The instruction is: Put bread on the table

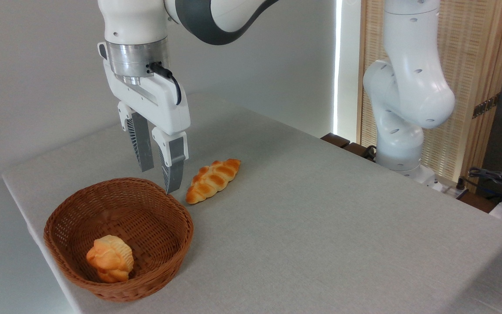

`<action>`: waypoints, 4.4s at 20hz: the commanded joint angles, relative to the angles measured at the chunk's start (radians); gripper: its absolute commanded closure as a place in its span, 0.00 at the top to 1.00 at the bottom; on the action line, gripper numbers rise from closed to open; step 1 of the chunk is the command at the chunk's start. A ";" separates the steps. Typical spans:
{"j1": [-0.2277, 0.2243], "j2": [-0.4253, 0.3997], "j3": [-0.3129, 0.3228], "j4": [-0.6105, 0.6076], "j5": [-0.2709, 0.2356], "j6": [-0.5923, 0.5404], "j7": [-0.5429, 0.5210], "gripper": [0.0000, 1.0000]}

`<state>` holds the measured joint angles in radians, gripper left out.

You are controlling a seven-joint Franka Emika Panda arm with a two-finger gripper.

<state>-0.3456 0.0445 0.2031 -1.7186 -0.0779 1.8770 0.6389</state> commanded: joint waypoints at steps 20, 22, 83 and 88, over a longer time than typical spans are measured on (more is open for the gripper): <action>-0.004 0.008 -0.007 0.008 0.000 -0.004 -0.002 1.00; -0.004 0.008 -0.007 0.008 0.000 -0.006 -0.002 1.00; -0.001 0.282 0.015 0.008 0.021 0.456 -0.001 0.44; -0.006 0.233 0.007 0.007 0.017 0.442 -0.010 0.45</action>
<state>-0.3435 0.3226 0.2113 -1.7123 -0.0639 2.3207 0.6382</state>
